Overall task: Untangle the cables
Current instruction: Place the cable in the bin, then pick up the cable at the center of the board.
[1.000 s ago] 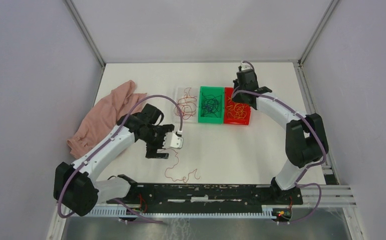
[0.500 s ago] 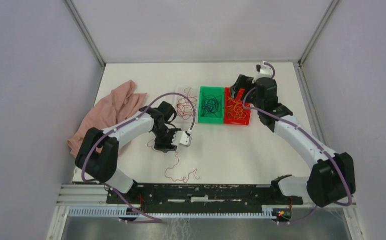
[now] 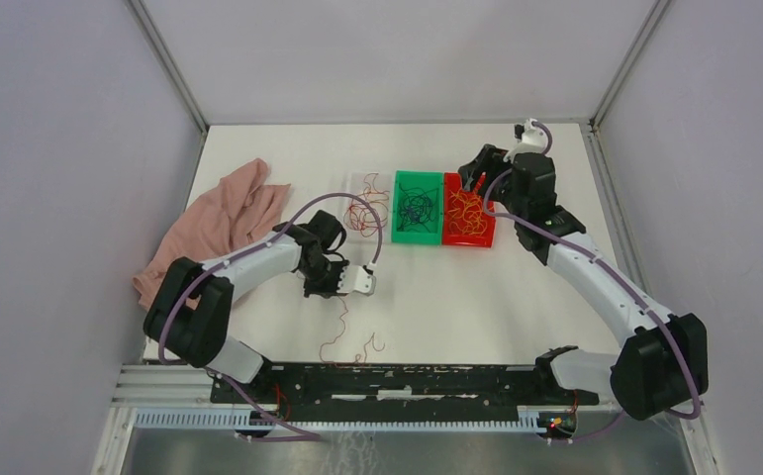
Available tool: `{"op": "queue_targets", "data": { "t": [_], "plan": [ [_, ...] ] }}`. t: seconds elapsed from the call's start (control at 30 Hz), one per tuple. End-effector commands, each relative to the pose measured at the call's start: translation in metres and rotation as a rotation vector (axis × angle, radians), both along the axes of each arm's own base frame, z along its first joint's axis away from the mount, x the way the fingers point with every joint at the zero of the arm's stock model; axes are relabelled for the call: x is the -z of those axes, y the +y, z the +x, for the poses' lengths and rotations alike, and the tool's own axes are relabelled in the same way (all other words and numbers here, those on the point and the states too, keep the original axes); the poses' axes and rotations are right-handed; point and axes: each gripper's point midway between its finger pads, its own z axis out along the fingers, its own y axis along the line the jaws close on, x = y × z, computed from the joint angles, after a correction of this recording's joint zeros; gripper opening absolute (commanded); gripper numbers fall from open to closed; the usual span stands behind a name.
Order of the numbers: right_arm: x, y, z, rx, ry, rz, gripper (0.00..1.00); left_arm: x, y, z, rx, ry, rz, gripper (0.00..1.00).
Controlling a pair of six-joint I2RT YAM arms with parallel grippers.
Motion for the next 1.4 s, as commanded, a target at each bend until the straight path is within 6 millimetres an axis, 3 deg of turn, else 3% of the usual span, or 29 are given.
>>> {"op": "queue_targets", "data": {
  "t": [0.0, 0.13, 0.17, 0.27, 0.4, 0.5, 0.7, 1.0, 1.13, 1.37],
  "plan": [
    [-0.035, 0.009, -0.007, -0.058, -0.081, 0.074, 0.7, -0.05, -0.021, 0.029, -0.112, -0.135, -0.115, 0.03],
    [-0.044, 0.02, -0.013, -0.133, -0.105, 0.08, 0.69, -0.134, -0.044, 0.054, -0.228, -0.211, -0.29, 0.03],
    [-0.045, 0.023, -0.014, -0.148, -0.109, 0.086, 0.69, -0.165, -0.051, 0.064, -0.251, -0.254, -0.346, 0.03],
    [-0.049, 0.03, -0.016, -0.185, -0.116, 0.107, 0.68, -0.224, -0.059, 0.083, -0.333, -0.341, -0.453, 0.03],
    [-0.051, 0.037, -0.018, -0.226, -0.119, 0.126, 0.67, -0.277, -0.062, 0.108, -0.412, -0.47, -0.546, 0.03],
    [-0.052, 0.041, -0.019, -0.243, -0.113, 0.134, 0.66, -0.302, -0.059, 0.129, -0.464, -0.591, -0.592, 0.03],
    [-0.045, 0.04, -0.021, -0.24, -0.091, 0.132, 0.64, -0.325, -0.056, 0.17, -0.537, -0.762, -0.627, 0.03],
    [-0.038, 0.037, -0.021, -0.224, -0.069, 0.125, 0.63, -0.35, -0.062, 0.204, -0.551, -0.875, -0.667, 0.03],
    [-0.035, 0.037, -0.021, -0.219, -0.058, 0.13, 0.62, -0.344, -0.063, 0.213, -0.525, -0.907, -0.636, 0.03],
    [-0.028, 0.032, -0.021, -0.194, -0.045, 0.118, 0.61, -0.308, -0.058, 0.226, -0.403, -0.987, -0.503, 0.03]
  ]
}}
